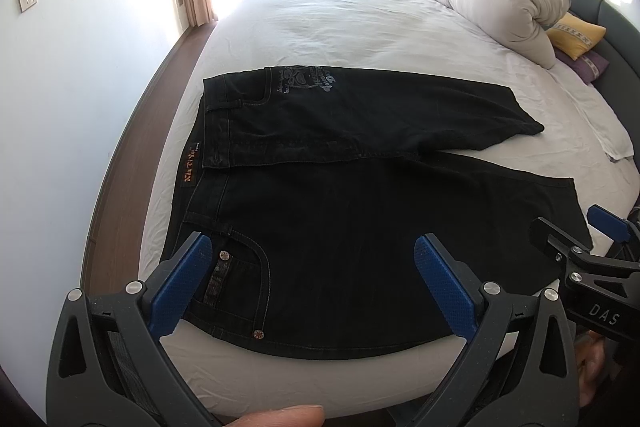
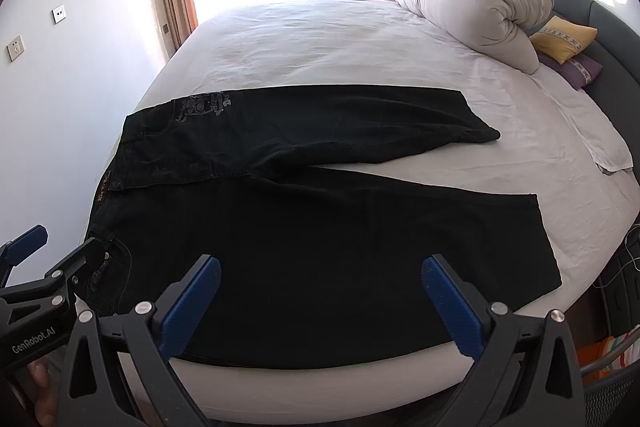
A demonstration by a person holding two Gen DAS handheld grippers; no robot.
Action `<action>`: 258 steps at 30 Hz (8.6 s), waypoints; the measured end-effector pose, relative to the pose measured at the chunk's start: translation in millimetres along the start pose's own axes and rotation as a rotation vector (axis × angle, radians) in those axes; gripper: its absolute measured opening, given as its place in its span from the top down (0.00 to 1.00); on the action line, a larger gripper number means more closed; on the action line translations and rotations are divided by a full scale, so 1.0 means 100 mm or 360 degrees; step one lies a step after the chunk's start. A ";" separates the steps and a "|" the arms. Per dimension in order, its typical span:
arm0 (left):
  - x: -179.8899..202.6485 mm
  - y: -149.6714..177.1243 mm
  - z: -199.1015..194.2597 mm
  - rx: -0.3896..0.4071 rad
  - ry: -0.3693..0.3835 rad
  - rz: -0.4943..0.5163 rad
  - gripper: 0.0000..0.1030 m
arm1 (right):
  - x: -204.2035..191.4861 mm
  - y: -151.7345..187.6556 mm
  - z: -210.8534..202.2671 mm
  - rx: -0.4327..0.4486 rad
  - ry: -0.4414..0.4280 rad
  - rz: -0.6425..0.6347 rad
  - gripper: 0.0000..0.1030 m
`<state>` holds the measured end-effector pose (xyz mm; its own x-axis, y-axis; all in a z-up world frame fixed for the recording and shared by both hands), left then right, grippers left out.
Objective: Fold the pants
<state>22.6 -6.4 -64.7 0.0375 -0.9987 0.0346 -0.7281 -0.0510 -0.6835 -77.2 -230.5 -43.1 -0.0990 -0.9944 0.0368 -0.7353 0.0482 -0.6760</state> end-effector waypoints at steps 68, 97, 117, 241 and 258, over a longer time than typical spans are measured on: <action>-1.01 -1.87 3.42 -0.0688 0.0418 0.0942 0.25 | -0.31 -1.94 2.53 -0.0051 -0.0946 -0.1035 0.24; -0.57 -1.45 2.79 -0.0068 0.0341 0.1161 0.95 | -1.12 -2.00 3.41 -0.0433 -0.1084 -0.1456 0.58; -0.83 -1.51 2.45 -0.0036 0.0326 0.1071 0.96 | -1.02 -1.96 3.36 -0.0499 -0.1049 -0.1405 0.92; 1.09 0.51 1.37 -0.0306 0.0722 0.0771 0.43 | 0.32 0.51 0.62 0.0064 -0.0407 -0.0434 0.38; 1.77 0.13 1.95 -0.0357 0.0765 0.0724 0.43 | 1.47 -0.89 2.13 -0.0203 -0.0217 0.0451 0.34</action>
<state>153.6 -183.4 -209.5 -0.5738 -0.8078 0.1349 -0.7256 0.4250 -0.5411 116.2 -400.8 -134.3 -0.2270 -0.9428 -0.2440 -0.7701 0.3272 -0.5476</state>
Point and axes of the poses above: each gripper's, at about its wrist camera, not at the fingertips, and z roughly the way its jaws point, x to its right, y to its underside, the point moved 6 cm from there along z, roughly the way its jaws point, and after that the axes turned 6 degrees about x, right-handed, at the moved point
